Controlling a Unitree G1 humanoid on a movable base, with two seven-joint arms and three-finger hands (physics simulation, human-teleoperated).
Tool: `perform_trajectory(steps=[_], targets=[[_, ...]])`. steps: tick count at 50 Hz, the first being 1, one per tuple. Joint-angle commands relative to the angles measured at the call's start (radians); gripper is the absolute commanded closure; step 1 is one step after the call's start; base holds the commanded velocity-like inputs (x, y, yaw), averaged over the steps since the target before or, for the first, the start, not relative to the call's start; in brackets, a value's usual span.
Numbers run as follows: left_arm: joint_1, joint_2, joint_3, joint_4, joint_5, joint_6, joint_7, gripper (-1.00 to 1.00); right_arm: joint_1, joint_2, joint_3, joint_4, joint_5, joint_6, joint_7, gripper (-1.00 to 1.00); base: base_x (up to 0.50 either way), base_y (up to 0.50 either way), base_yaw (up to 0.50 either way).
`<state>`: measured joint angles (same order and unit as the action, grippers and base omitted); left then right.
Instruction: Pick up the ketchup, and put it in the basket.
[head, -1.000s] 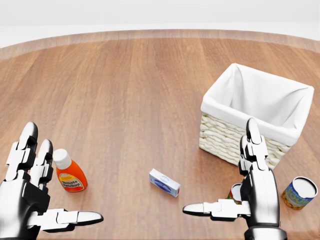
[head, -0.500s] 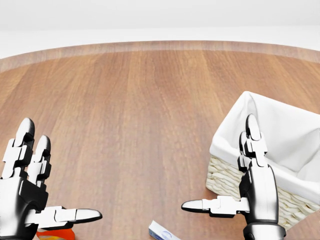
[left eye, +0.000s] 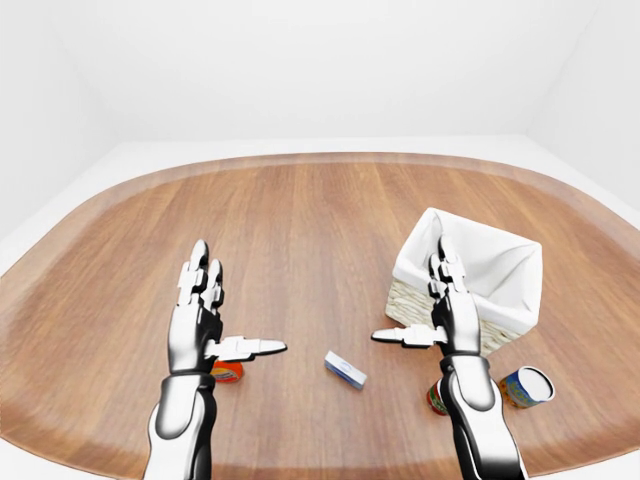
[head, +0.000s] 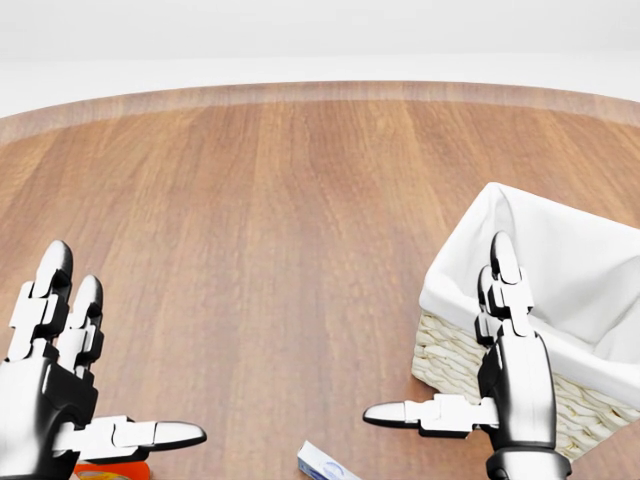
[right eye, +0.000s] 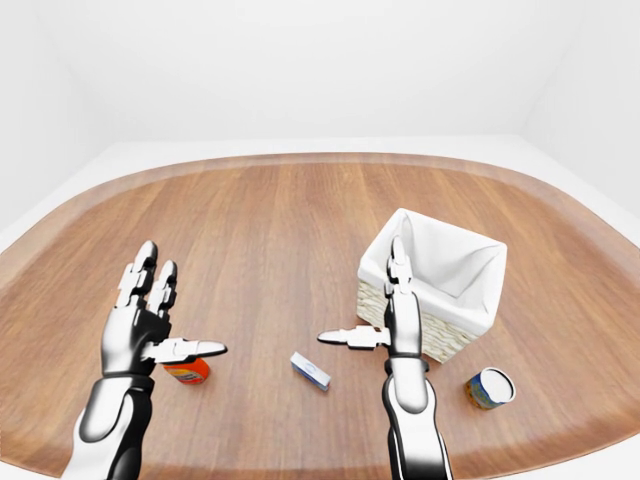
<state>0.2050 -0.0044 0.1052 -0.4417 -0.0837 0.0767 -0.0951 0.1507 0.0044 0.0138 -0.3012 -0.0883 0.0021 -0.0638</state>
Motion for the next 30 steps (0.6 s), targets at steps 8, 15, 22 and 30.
perform_trajectory(steps=[8, 15, 22, 30], targets=[[0.054, -0.005, 0.049, -0.048, 0.02, -0.003, -0.004, -1.0, 0.012, -0.002, 0.005, -0.009, -0.001, 0.003, 0.015, -1.0, 0.0, 0.0, 0.0], [0.046, -0.01, 0.12, -0.013, 0.056, -0.025, -0.007, -1.0, 0.017, -0.001, 0.007, -0.014, -0.004, 0.004, 0.016, -1.0, 0.0, 0.0, 0.0], [-0.001, 0.014, 0.178, 0.113, 0.092, -0.086, 0.013, -1.0, 0.019, 0.0, 0.011, -0.021, -0.009, 0.008, 0.014, -1.0, 0.0, 0.0, 0.0], [-0.115, 0.091, 0.213, 0.493, 0.182, -0.164, 0.118, -1.0, 0.018, -0.001, 0.012, -0.013, -0.011, 0.0, 0.011, -1.0, 0.0, 0.0, 0.0]])
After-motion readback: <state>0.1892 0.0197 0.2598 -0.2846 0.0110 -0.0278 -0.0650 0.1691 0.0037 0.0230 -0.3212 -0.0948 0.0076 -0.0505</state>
